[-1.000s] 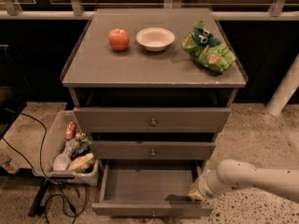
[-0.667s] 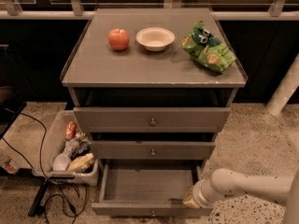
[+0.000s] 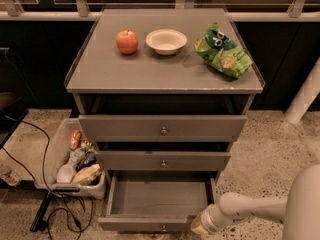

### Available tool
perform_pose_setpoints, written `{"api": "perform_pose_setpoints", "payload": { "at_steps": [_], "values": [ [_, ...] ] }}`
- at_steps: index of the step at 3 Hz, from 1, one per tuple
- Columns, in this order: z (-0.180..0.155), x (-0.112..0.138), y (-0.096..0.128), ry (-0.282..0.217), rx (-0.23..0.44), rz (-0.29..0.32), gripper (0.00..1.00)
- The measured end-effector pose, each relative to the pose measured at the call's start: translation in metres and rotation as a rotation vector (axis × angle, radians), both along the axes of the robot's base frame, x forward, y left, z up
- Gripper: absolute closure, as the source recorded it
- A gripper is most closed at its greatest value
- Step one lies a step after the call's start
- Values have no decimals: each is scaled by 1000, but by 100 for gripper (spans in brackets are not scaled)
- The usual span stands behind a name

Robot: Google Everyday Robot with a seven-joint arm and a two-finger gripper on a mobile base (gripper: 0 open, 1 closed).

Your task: Close bottom drawer

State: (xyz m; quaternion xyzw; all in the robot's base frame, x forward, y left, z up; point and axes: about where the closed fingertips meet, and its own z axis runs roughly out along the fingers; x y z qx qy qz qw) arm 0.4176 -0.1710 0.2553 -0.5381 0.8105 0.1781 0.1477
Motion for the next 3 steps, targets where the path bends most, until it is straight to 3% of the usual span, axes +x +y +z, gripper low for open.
{"api": "perform_pose_setpoints", "payload": {
  "at_steps": [3],
  "values": [
    [-76,-4,-10,68,-23,-15,100]
  ]
}}
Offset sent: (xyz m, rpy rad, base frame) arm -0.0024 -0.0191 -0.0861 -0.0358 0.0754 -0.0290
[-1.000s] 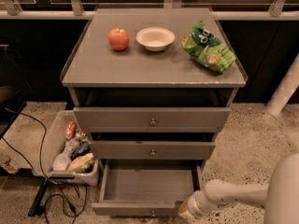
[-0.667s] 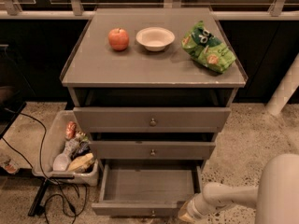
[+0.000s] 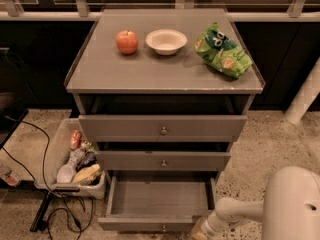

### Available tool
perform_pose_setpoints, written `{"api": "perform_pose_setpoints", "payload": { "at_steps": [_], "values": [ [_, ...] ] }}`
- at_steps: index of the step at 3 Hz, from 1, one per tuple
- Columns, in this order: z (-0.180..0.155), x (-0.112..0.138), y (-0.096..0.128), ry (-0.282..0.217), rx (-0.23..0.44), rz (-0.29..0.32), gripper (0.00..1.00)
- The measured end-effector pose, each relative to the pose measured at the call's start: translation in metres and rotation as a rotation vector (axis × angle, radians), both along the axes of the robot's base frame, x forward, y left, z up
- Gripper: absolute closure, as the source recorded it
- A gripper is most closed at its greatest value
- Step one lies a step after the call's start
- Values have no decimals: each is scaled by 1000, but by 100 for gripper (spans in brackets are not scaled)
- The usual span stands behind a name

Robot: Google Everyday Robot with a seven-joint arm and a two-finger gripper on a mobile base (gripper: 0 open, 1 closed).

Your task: Close bottom drawer

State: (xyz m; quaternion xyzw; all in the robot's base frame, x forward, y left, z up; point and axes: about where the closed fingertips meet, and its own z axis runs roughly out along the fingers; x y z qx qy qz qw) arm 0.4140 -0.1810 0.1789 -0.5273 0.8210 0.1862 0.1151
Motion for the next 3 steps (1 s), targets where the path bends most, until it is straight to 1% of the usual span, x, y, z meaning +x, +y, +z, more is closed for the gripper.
{"api": "perform_pose_setpoints", "payload": {
  "at_steps": [1,2,3],
  "values": [
    [-11,4,4,8,7,2,100],
    [-11,4,4,8,7,1,83],
    [-11,4,4,8,7,1,59]
  ]
}}
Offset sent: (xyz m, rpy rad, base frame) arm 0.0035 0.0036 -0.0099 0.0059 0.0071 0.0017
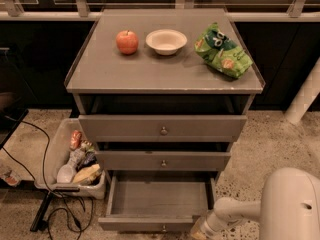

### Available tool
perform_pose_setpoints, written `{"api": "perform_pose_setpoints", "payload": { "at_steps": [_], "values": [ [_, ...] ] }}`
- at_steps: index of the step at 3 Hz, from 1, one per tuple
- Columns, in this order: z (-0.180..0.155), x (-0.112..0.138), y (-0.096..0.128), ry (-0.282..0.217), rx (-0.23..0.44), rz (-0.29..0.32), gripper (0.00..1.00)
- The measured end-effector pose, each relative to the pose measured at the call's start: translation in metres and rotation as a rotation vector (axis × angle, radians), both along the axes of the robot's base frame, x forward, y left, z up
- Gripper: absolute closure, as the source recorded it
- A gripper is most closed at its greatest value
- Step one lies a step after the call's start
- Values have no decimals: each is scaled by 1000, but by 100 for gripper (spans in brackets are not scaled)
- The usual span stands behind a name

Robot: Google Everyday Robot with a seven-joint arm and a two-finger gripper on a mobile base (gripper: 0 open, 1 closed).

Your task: Close bottom drawer

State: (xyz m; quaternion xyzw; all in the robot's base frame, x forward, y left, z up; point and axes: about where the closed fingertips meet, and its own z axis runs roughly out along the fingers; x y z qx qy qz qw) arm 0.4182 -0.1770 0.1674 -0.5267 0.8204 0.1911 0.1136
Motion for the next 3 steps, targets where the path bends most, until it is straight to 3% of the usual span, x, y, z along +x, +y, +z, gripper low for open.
{"api": "perform_pose_setpoints", "payload": {
  "at_steps": [1,2,3],
  "values": [
    [0,0,0,0,1,0,36],
    [-8,17,5,-35,22,0,13],
    [-9,18,7,-40,29,-2,14]
  ]
}}
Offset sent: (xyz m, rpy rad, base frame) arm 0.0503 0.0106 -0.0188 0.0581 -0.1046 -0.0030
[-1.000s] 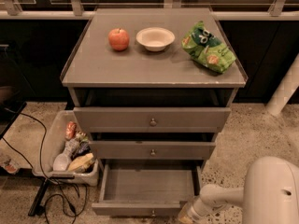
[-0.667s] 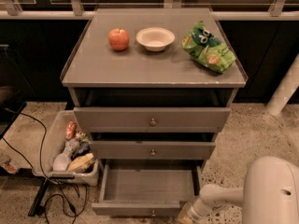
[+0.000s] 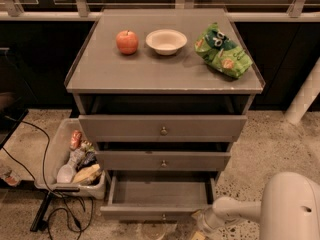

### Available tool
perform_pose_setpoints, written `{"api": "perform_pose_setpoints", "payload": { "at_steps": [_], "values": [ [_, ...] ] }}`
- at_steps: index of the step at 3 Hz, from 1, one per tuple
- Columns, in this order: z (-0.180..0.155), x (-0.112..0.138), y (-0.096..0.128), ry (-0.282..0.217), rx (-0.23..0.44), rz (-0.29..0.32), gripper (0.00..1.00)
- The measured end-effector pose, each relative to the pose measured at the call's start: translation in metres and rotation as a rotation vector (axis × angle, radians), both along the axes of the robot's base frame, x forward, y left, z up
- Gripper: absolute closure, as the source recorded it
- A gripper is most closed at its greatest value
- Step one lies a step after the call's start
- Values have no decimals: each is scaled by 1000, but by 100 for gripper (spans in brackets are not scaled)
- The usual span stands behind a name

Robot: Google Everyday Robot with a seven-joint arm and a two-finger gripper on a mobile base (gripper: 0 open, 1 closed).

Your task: Close bottom drawer

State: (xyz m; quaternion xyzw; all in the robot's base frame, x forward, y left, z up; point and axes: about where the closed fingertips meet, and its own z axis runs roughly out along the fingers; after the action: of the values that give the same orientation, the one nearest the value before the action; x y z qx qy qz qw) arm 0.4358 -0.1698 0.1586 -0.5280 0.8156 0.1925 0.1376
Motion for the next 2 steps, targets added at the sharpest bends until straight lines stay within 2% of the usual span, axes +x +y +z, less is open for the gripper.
{"api": "perform_pose_setpoints", "payload": {
  "at_steps": [2],
  "values": [
    [-7,61,0,-92,23,-40,62]
  ]
}}
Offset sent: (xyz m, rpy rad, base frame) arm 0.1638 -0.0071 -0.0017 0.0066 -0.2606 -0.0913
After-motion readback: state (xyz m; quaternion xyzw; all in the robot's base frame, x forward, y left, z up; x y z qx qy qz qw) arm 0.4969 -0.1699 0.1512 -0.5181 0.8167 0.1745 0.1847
